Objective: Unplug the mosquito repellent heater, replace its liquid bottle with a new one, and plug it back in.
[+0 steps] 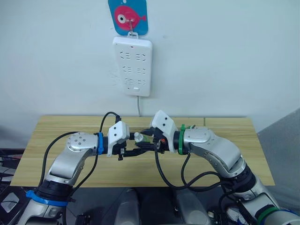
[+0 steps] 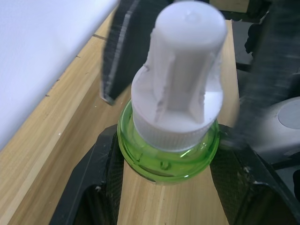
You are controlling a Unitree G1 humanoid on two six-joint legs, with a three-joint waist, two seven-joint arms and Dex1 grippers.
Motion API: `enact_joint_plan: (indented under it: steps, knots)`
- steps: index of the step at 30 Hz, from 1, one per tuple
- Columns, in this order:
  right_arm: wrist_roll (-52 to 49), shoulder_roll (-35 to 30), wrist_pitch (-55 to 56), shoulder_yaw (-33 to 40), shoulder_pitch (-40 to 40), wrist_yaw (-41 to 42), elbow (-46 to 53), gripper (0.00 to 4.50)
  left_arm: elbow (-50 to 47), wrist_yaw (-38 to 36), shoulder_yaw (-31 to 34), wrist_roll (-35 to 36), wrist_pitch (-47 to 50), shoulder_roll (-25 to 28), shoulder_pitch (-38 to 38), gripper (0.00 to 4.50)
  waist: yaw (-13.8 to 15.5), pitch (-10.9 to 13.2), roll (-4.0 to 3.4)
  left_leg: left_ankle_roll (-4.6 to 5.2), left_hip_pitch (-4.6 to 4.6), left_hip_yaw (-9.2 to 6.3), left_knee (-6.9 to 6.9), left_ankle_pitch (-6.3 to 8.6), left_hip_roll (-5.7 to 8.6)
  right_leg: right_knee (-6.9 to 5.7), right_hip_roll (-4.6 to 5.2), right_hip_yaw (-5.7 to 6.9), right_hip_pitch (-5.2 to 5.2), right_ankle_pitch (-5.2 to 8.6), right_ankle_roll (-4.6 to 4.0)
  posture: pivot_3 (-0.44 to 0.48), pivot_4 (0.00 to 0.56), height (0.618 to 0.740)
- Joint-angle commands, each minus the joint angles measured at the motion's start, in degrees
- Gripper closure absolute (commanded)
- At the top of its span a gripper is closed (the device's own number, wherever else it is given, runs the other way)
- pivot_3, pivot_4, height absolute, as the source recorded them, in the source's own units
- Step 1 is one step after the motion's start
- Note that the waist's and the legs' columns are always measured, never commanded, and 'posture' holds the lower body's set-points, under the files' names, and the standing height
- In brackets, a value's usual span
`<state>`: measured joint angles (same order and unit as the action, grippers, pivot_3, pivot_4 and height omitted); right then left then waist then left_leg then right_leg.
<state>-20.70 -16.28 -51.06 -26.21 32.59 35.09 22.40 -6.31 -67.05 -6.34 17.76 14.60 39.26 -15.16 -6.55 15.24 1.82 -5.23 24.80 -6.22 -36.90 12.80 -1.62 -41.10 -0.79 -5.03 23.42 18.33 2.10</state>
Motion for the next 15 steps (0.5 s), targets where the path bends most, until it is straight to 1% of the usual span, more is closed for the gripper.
enact_joint_plan:
  steps: [1, 7, 10, 12, 14, 15]
  knots:
    - [0.3, 0.4, 2.0, 0.2, 0.8, 0.8, 0.8, 3.41, -0.9, -0.6, 1.2, 1.4, -1.0, 0.3, -0.3, 2.28, 0.0, -0.3, 0.01, 0.0, 0.0, 0.0, 0.0, 0.0, 0.0, 0.0, 0.0, 0.0, 0.0, 0.0, 0.0, -0.115, 0.134, 0.71]
    - [0.1, 1.0, 3.1, 1.4, 0.8, 1.9, 0.5, 3.41, -0.2, -0.1, 2.0, 1.6, -3.0, -0.6, -0.6, 2.28, 0.0, -1.2, 0.0, 0.0, -0.01, -0.01, -0.06, -0.01, 0.01, -0.07, -0.01, 0.01, -0.01, -0.01, -0.02, -0.12, 0.129, 0.71]
    - [-0.5, 1.3, 4.0, 2.9, 0.5, 2.2, 0.6, 3.41, -0.9, -0.9, 3.3, 5.1, -0.1, -1.4, -0.9, 2.28, -0.1, -1.5, -0.02, -0.01, -0.02, -0.02, -0.07, -0.04, 0.03, -0.11, -0.02, 0.03, -0.01, -0.05, -0.05, -0.122, 0.128, 0.71]
    - [-0.9, 1.3, 4.6, 4.1, 0.4, 2.6, 0.9, 3.41, -0.6, -1.3, 3.8, 5.6, -0.5, -1.4, -1.1, 2.28, -0.2, -1.9, -0.01, 0.0, -0.02, -0.03, -0.07, -0.04, 0.02, -0.12, -0.03, 0.04, -0.01, -0.05, -0.05, -0.126, 0.125, 0.71]
    - [-1.4, 1.4, 5.1, 5.8, 0.4, 2.8, 1.1, 3.41, 0.3, -0.7, 4.4, 5.7, -0.4, -1.3, -1.6, 1.54, -0.2, -2.2, -0.01, 0.0, -0.03, -0.05, -0.07, -0.04, 0.03, -0.12, -0.04, 0.06, -0.02, -0.05, -0.06, -0.132, 0.12, 0.71]
    - [-1.8, 1.4, 5.3, 6.8, 0.4, 3.0, 1.3, 3.41, 1.1, 0.0, 4.5, 5.0, -0.9, -1.3, -2.0, 1.26, -0.2, -2.3, 0.0, 0.0, -0.04, -0.05, -0.08, -0.04, 0.03, -0.13, -0.04, 0.07, -0.04, -0.05, -0.06, -0.133, 0.118, 0.71]
